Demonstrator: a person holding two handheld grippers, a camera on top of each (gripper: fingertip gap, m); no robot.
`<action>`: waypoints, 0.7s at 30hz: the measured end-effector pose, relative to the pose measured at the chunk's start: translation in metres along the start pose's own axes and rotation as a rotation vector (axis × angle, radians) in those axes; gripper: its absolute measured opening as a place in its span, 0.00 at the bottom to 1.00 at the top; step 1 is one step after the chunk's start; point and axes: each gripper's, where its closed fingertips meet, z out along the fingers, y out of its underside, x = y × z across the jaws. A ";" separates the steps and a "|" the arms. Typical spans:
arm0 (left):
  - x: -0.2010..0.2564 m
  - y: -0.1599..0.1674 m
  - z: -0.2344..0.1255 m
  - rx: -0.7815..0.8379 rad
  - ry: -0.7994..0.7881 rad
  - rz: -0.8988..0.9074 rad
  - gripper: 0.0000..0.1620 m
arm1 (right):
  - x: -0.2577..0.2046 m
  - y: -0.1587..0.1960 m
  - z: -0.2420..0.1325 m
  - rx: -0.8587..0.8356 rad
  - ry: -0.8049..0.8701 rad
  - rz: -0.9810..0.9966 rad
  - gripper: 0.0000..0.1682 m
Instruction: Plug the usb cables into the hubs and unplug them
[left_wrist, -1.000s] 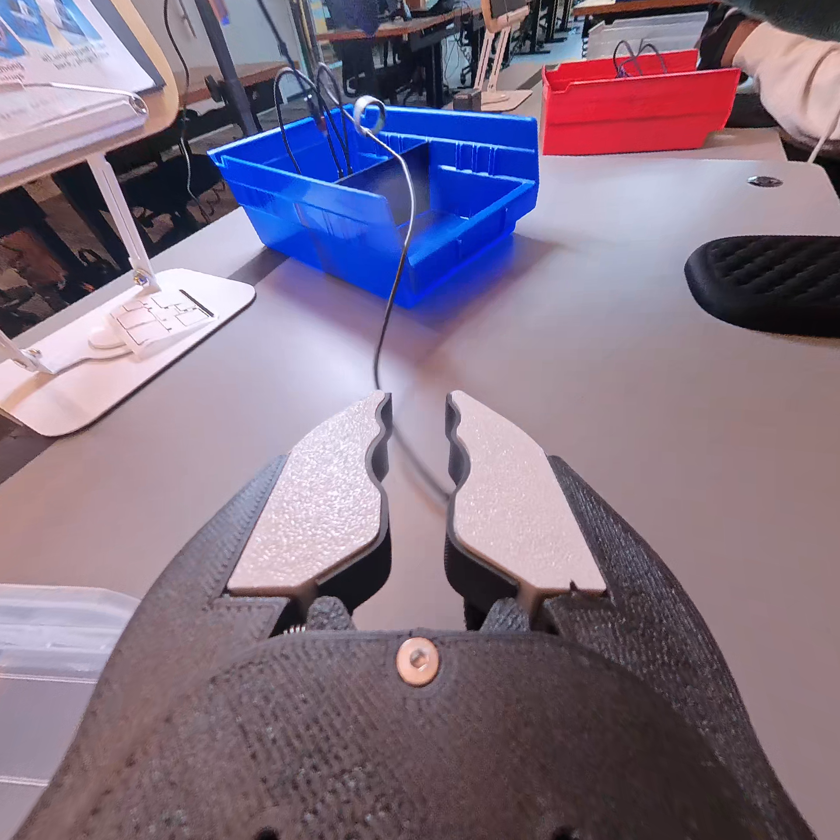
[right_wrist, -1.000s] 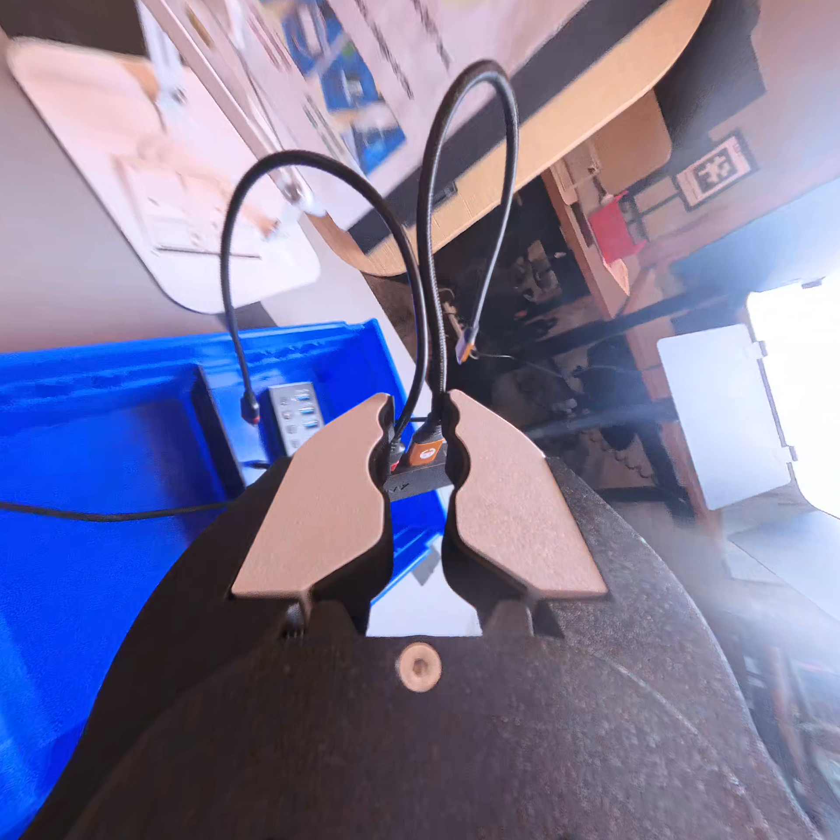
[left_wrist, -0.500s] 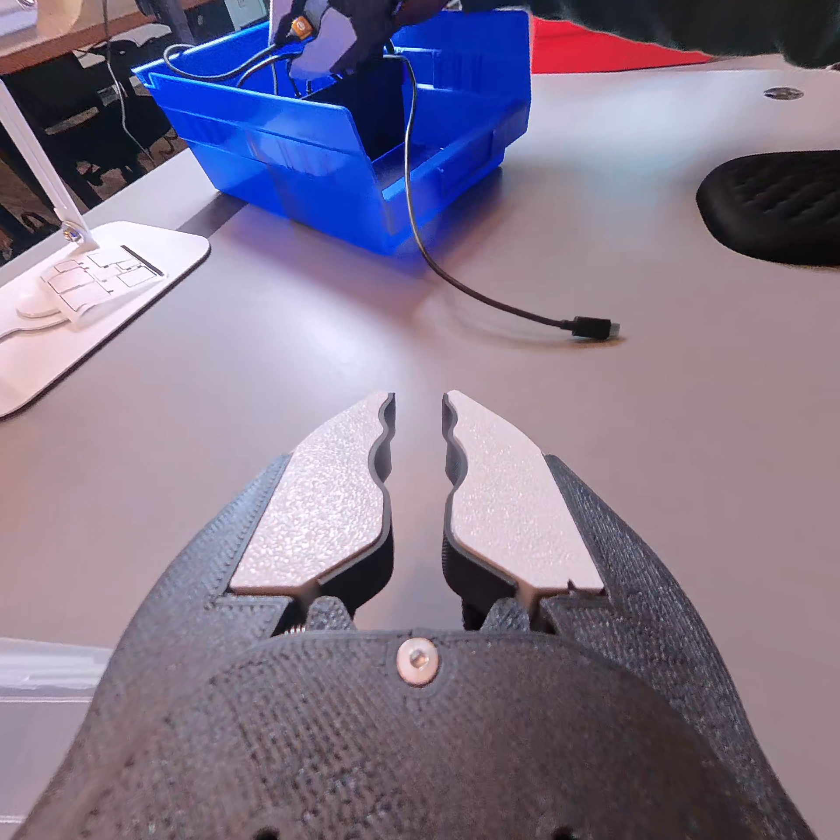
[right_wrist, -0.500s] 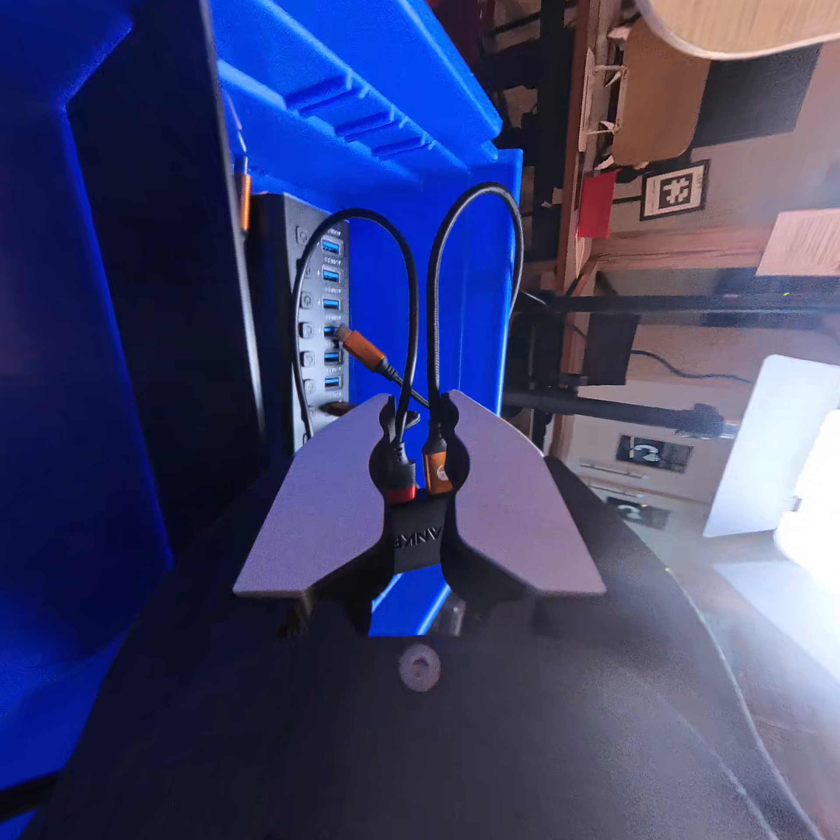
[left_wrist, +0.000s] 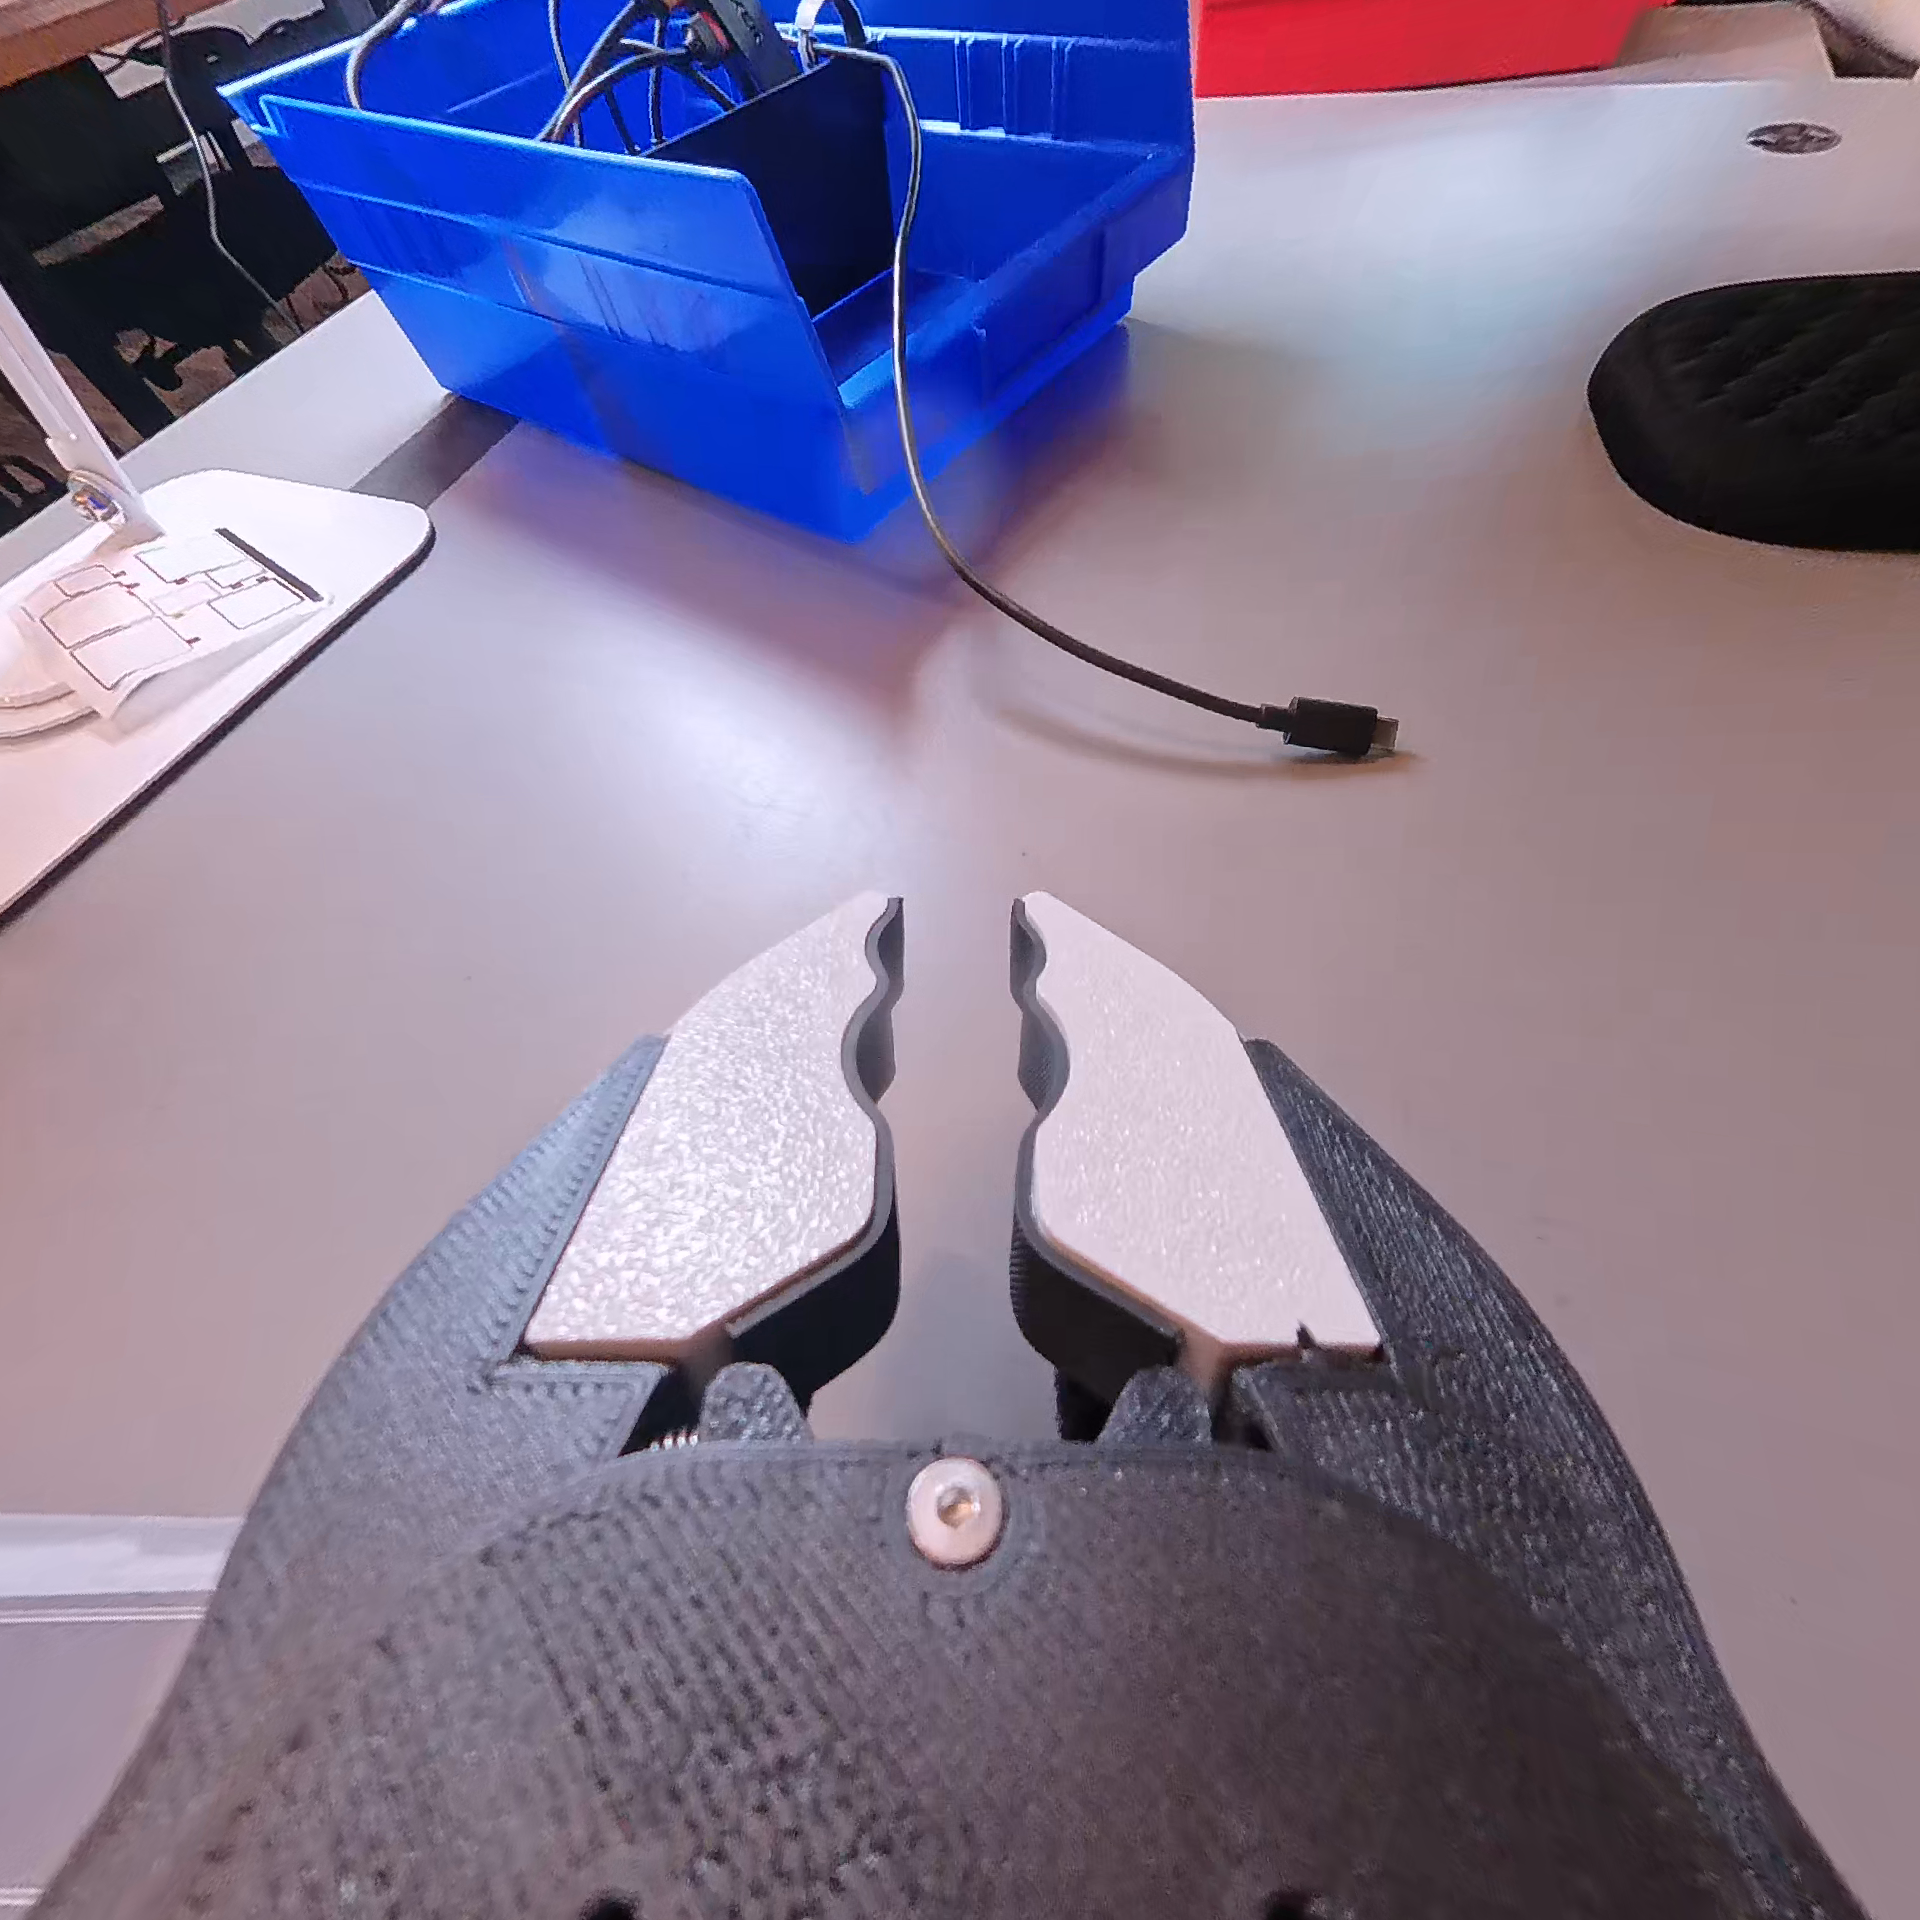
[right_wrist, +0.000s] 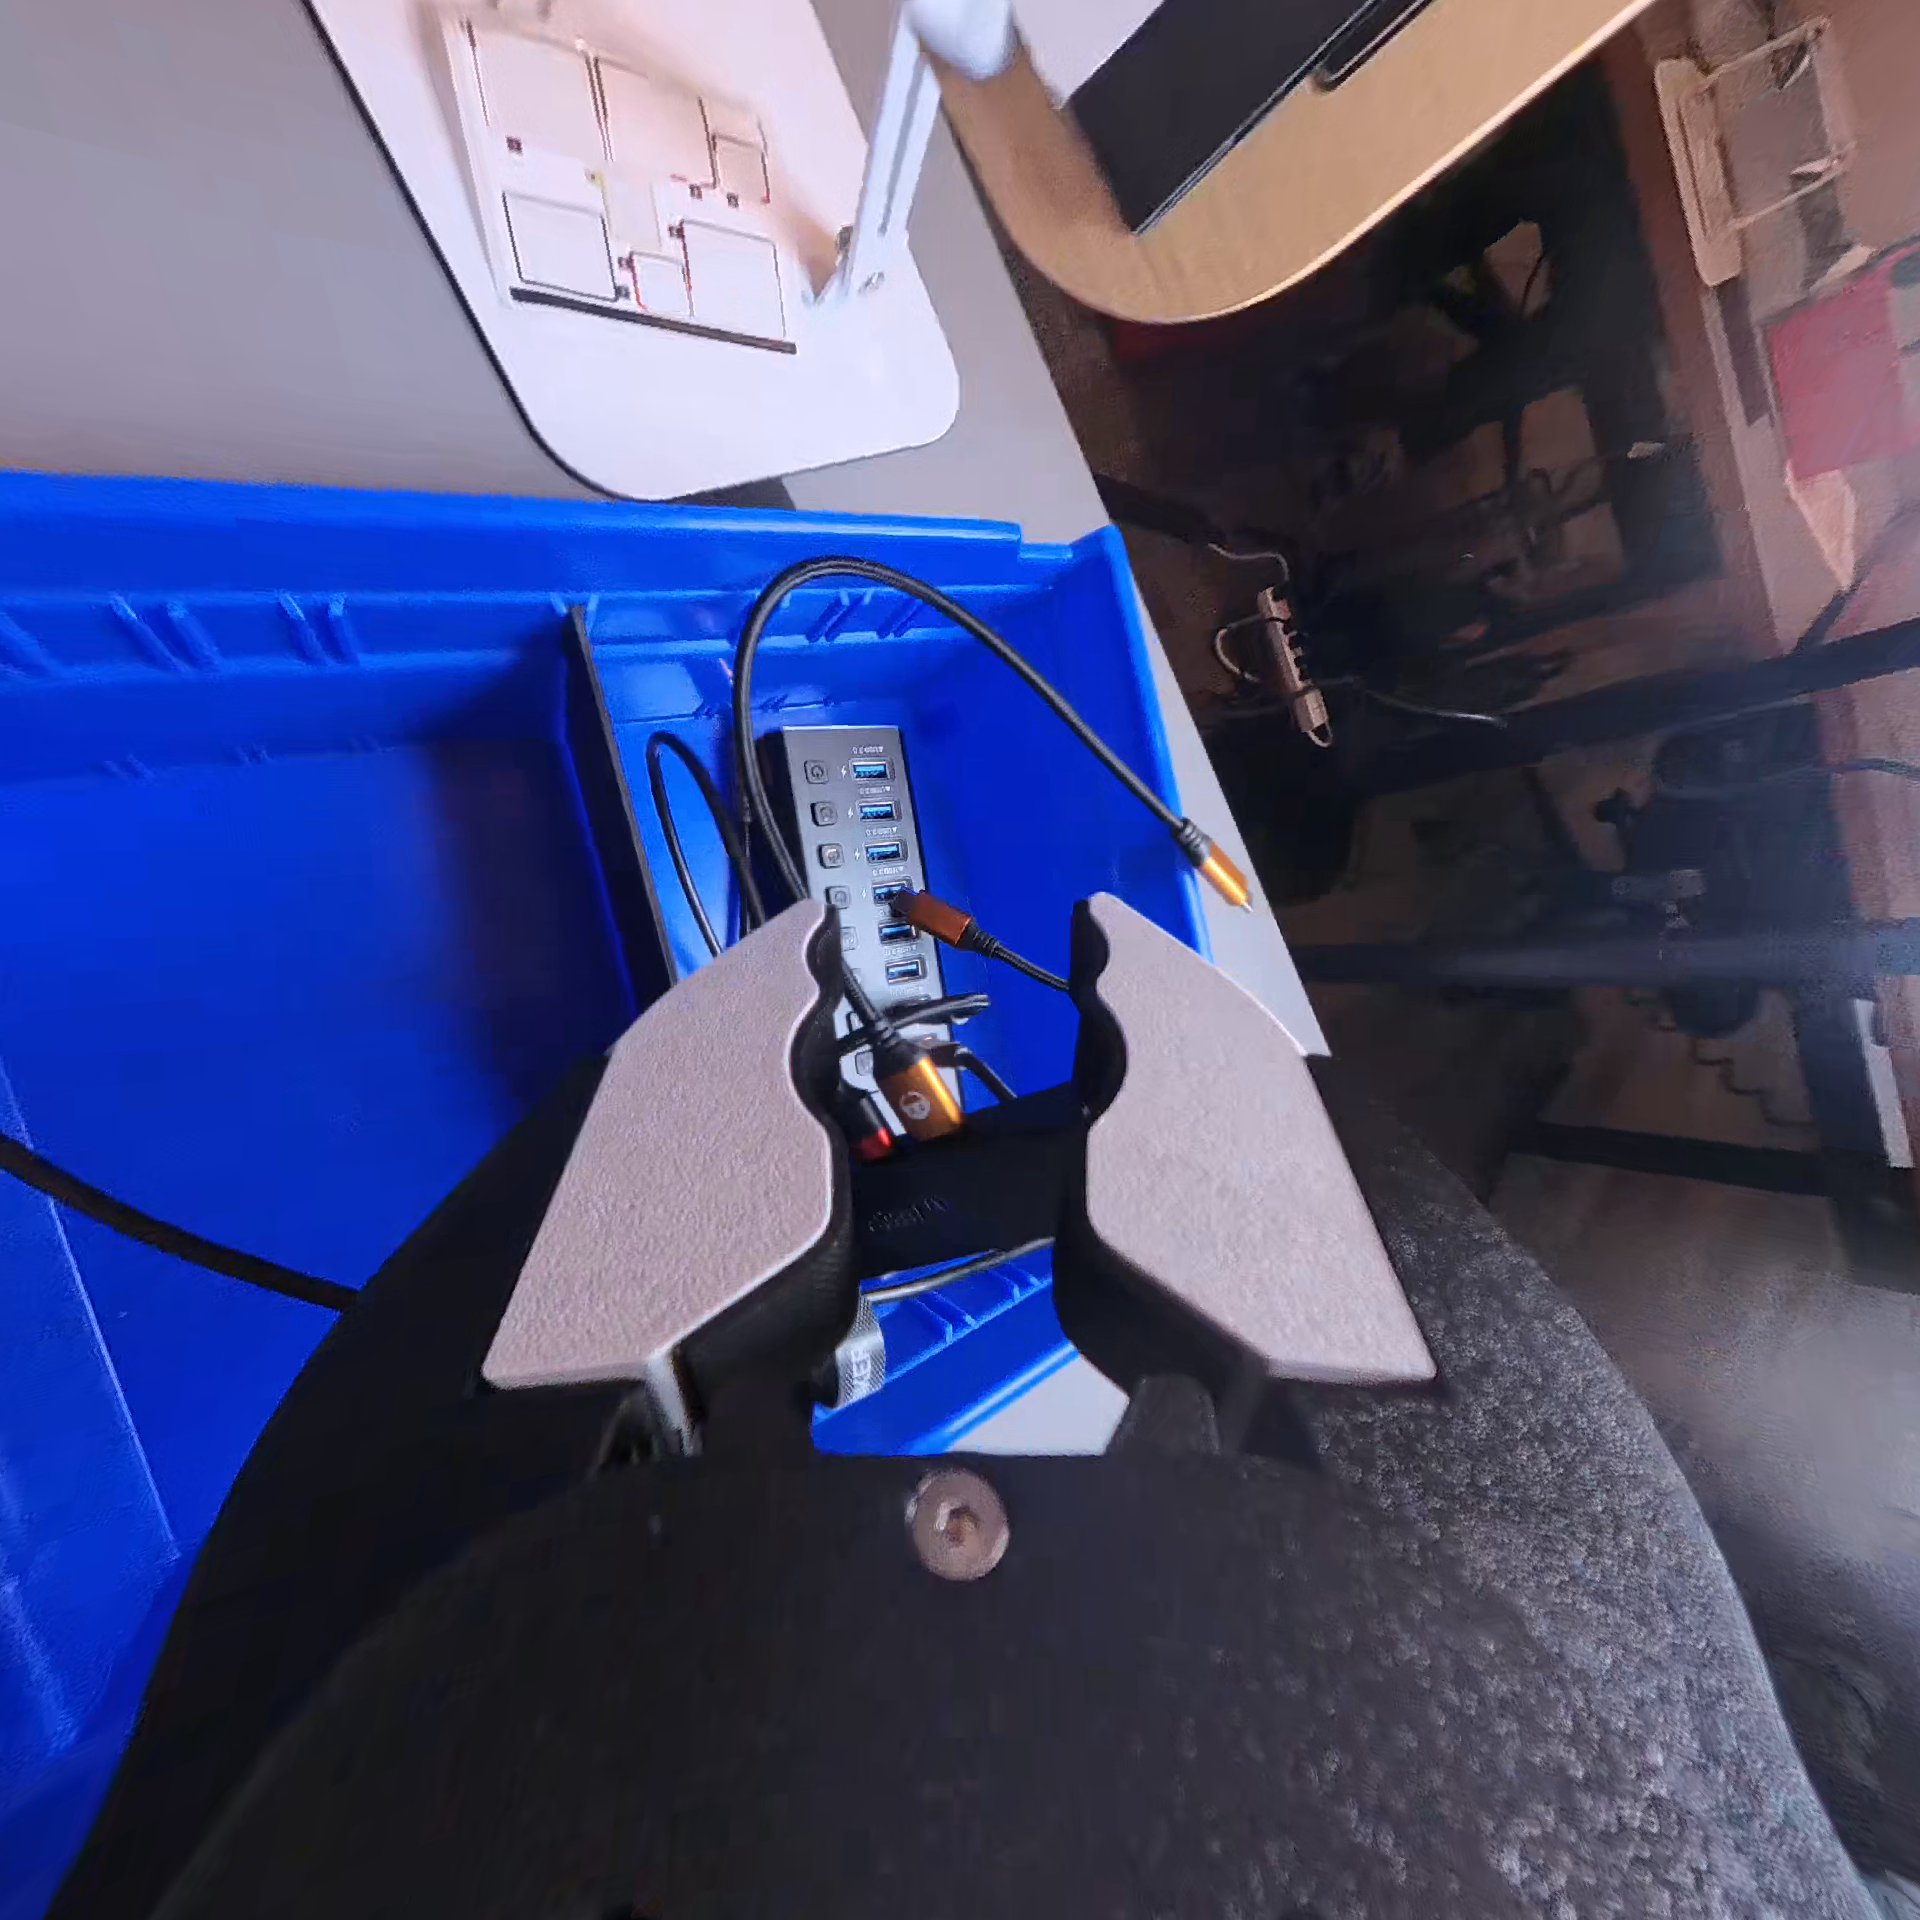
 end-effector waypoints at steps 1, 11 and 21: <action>0.000 0.000 0.000 -0.001 0.001 0.001 0.12 | 0.005 -0.002 -0.004 0.003 -0.004 0.014 0.25; 0.003 0.008 0.005 -0.031 0.012 0.010 0.12 | 0.059 -0.018 0.062 -0.125 0.155 -0.146 0.07; 0.000 0.017 0.008 -0.048 0.035 -0.022 0.11 | 0.007 0.024 0.106 -0.397 -0.098 -0.454 0.02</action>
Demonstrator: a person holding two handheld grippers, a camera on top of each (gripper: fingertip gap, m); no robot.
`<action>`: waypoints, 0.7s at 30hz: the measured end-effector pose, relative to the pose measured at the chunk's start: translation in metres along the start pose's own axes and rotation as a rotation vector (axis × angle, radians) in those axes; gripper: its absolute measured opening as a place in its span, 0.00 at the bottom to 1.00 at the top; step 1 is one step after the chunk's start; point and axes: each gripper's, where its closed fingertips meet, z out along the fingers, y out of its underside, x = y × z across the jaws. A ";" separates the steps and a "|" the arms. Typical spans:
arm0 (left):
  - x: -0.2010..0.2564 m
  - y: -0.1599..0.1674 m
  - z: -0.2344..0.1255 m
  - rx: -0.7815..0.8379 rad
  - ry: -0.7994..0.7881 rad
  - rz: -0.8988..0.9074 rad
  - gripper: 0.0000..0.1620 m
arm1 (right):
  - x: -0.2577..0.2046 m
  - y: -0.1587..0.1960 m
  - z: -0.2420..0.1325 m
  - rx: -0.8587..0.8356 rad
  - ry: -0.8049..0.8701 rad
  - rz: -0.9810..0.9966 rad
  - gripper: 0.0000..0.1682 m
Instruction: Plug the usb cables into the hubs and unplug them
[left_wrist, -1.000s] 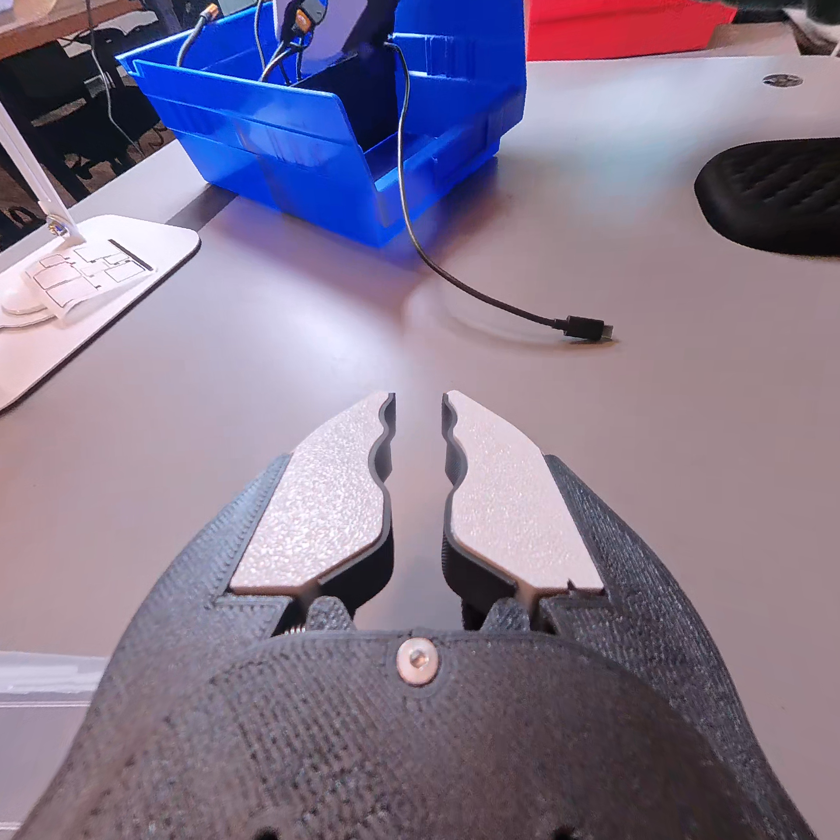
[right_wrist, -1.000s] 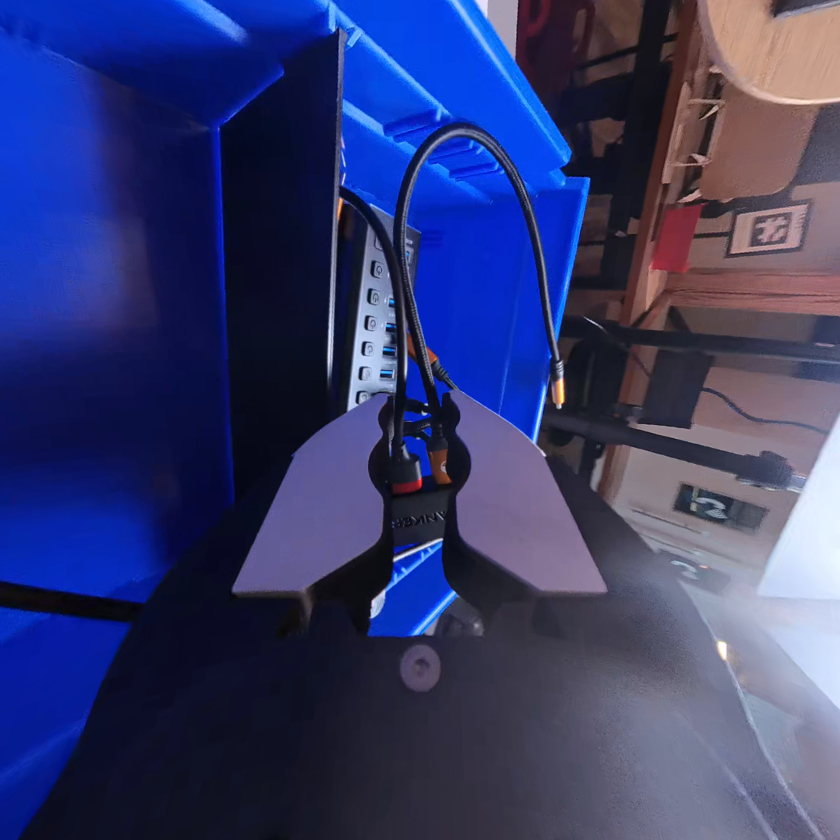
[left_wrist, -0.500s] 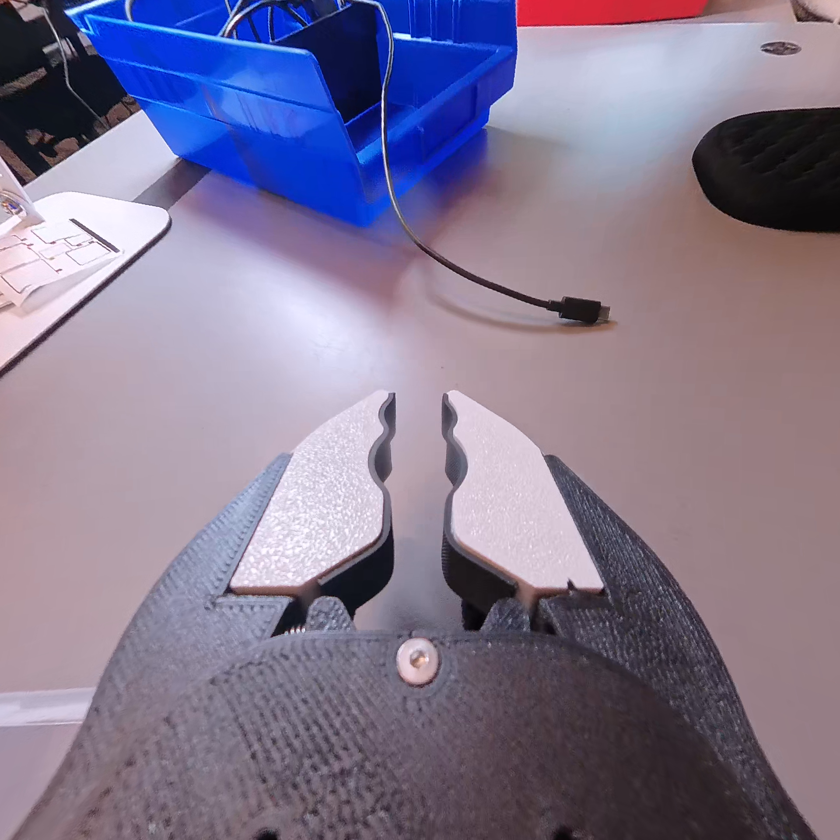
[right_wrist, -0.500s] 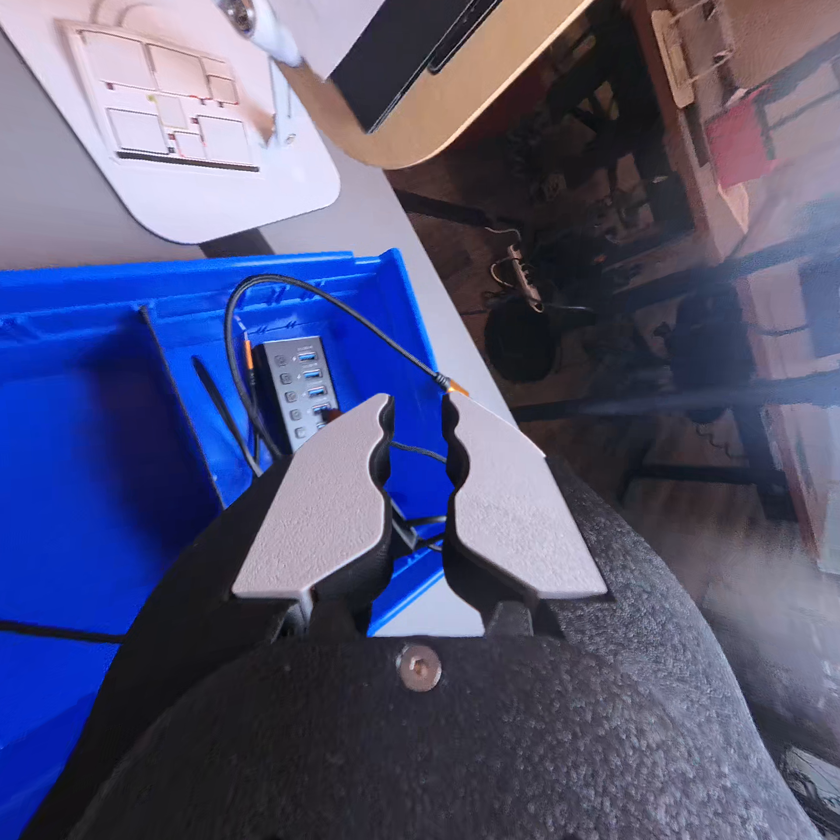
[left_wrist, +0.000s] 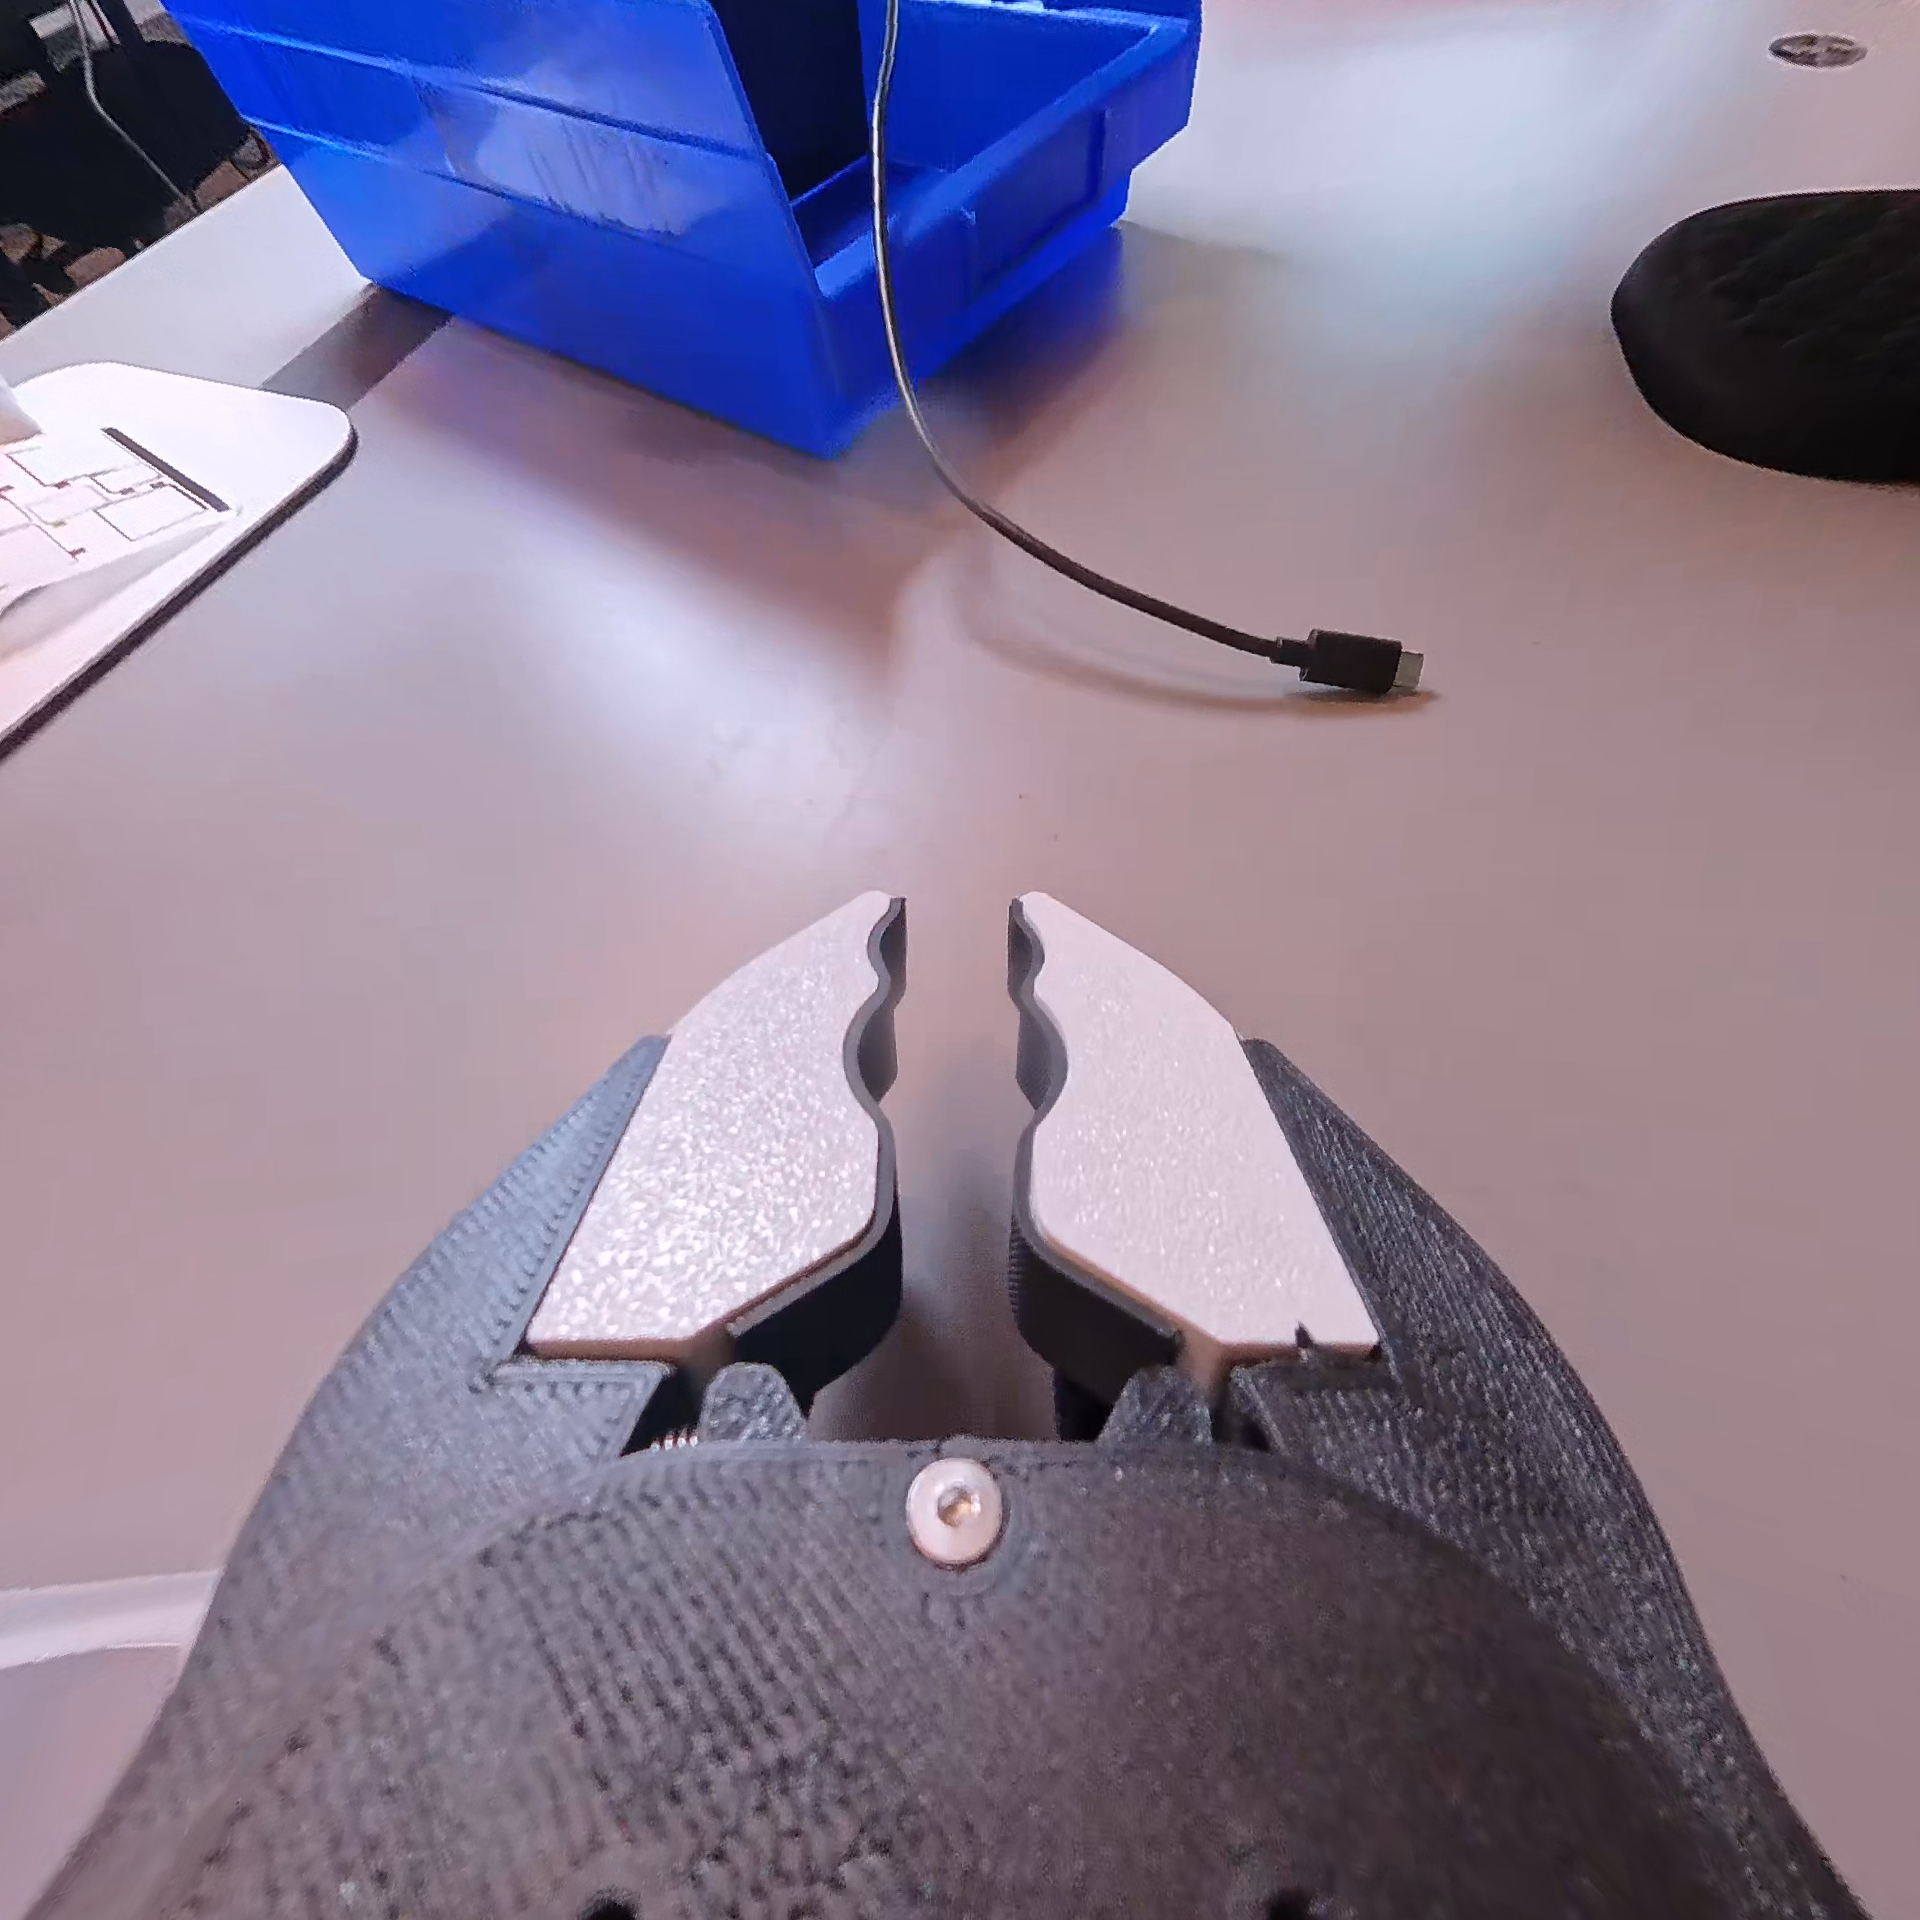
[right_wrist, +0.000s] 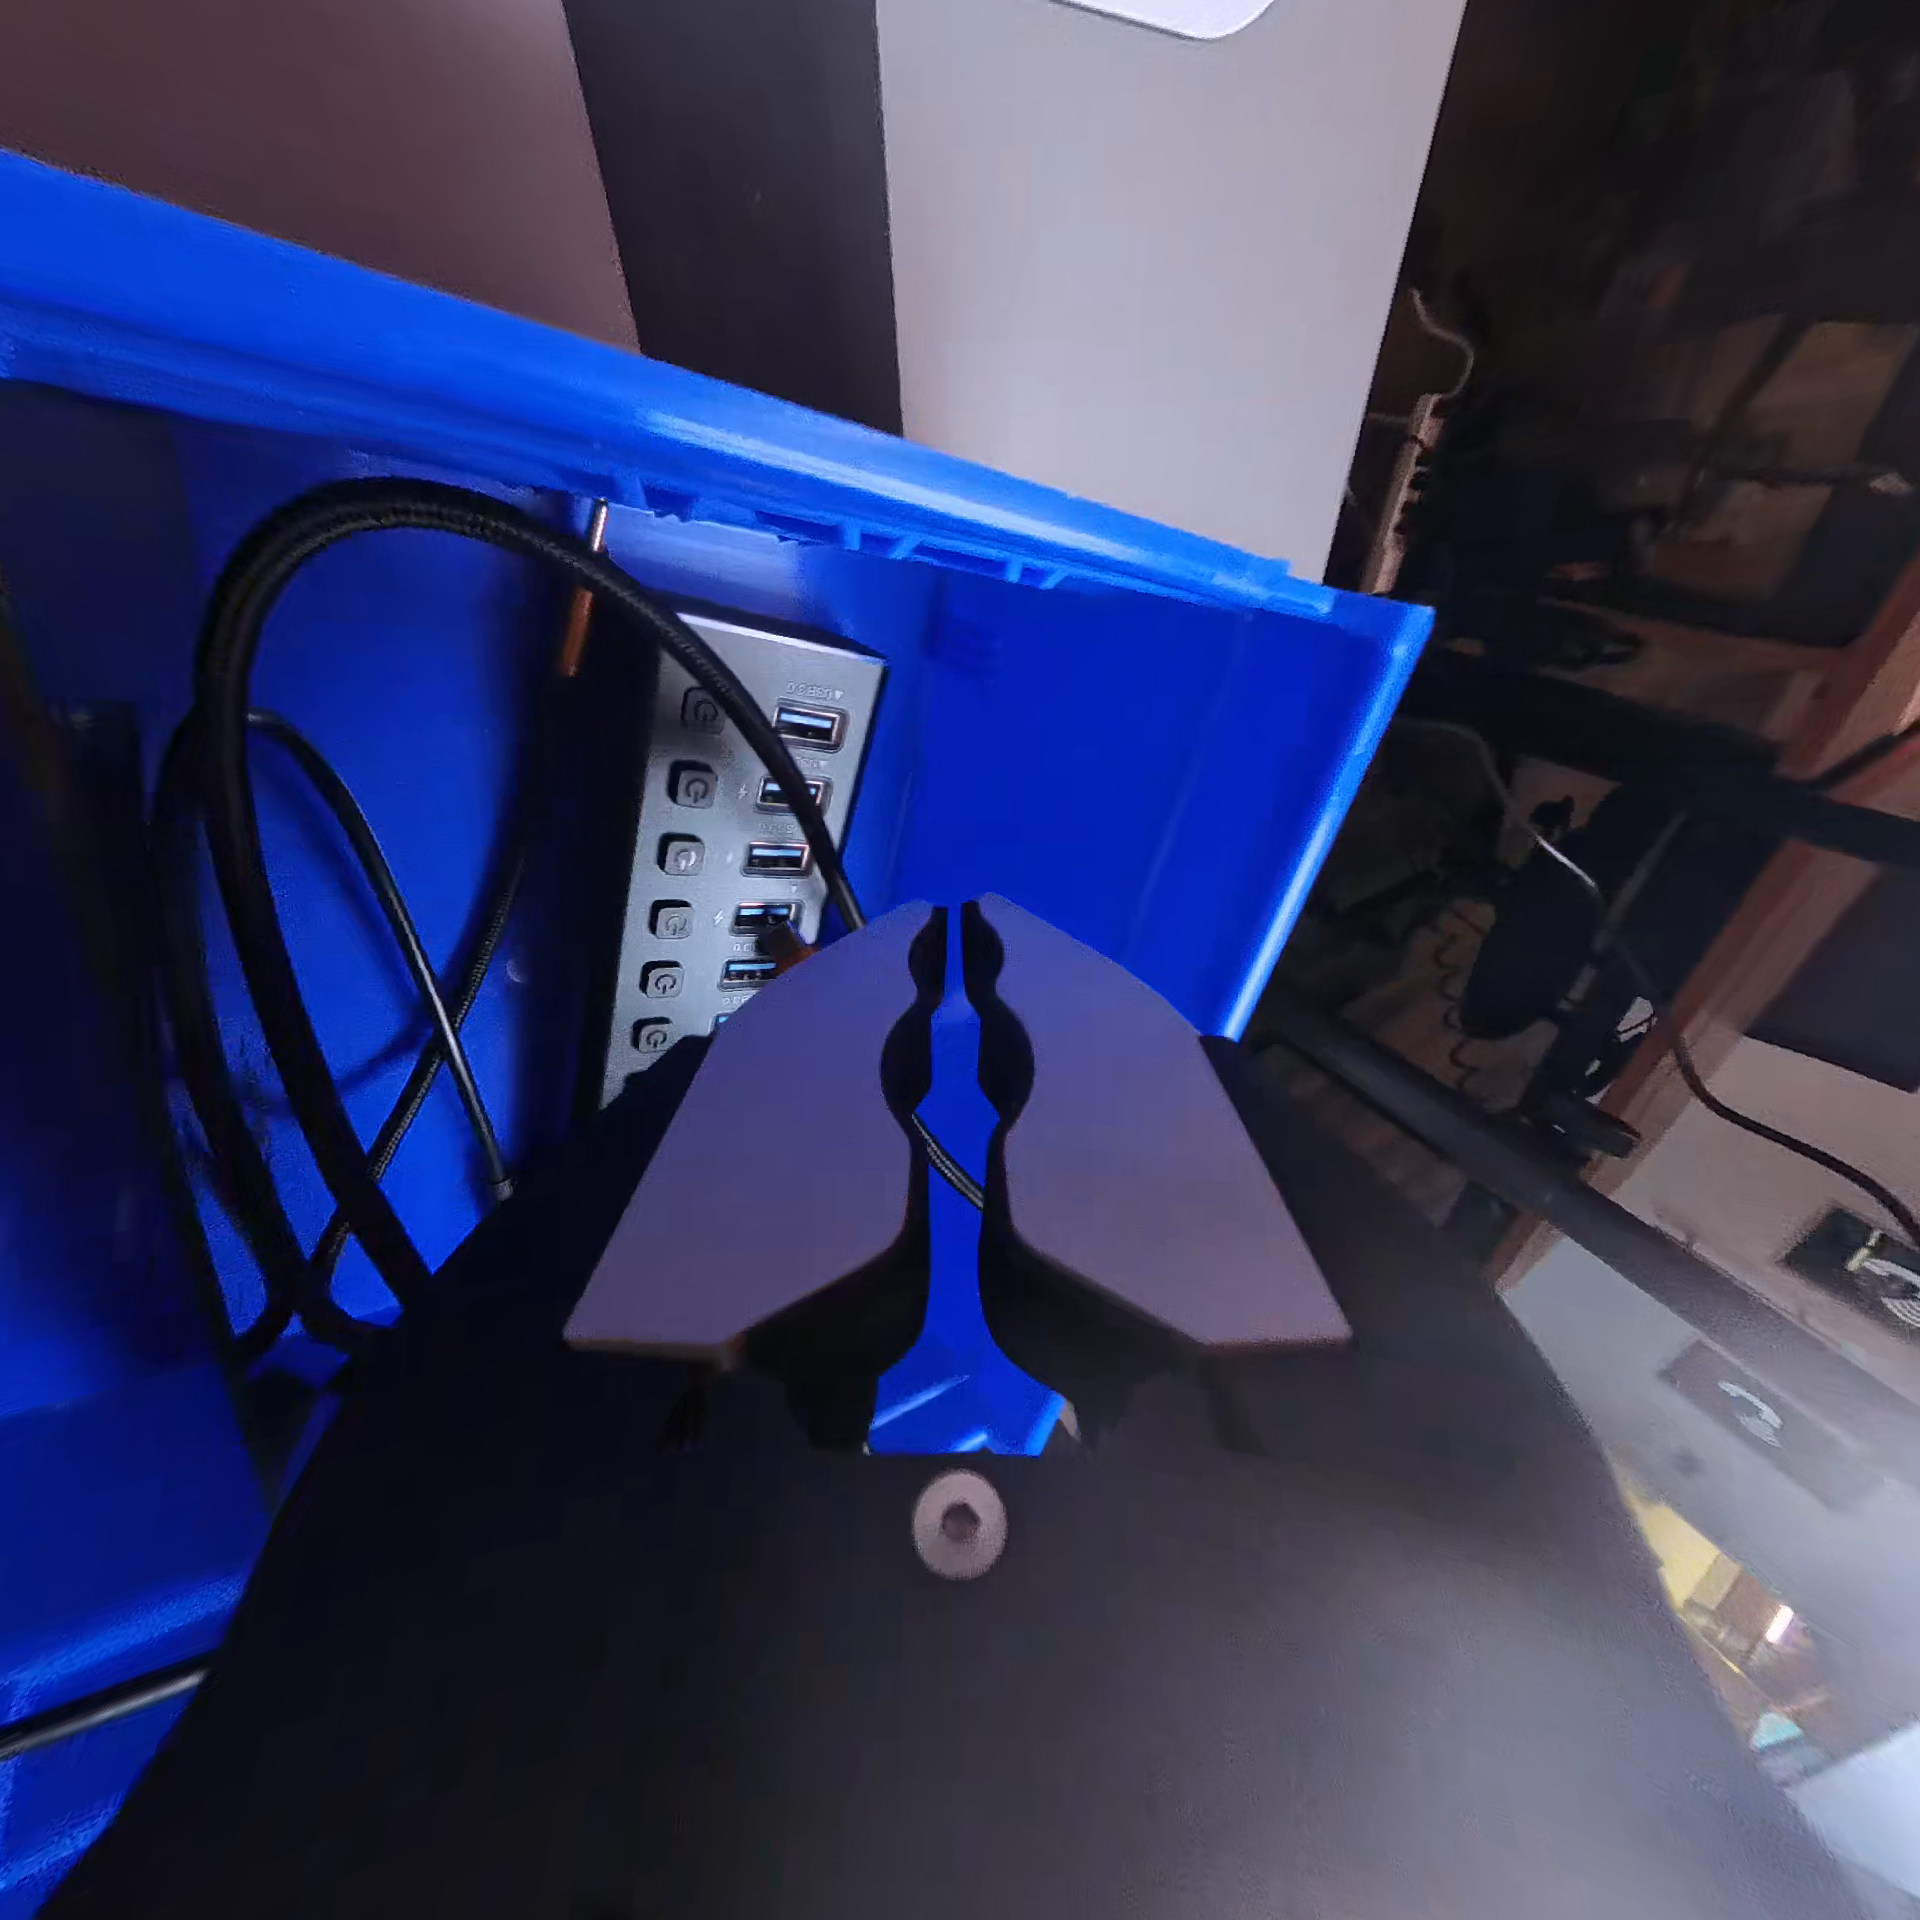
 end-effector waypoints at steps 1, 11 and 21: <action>0.000 0.000 0.000 0.000 -0.003 0.005 0.11 | 0.006 -0.004 -0.008 0.029 0.034 0.011 0.06; 0.002 -0.003 0.000 0.005 -0.012 0.029 0.11 | -0.087 -0.058 -0.157 0.467 -0.153 0.063 0.13; 0.004 -0.001 -0.001 -0.018 -0.035 0.070 0.11 | -0.177 -0.028 -0.106 0.119 -0.277 -0.108 0.02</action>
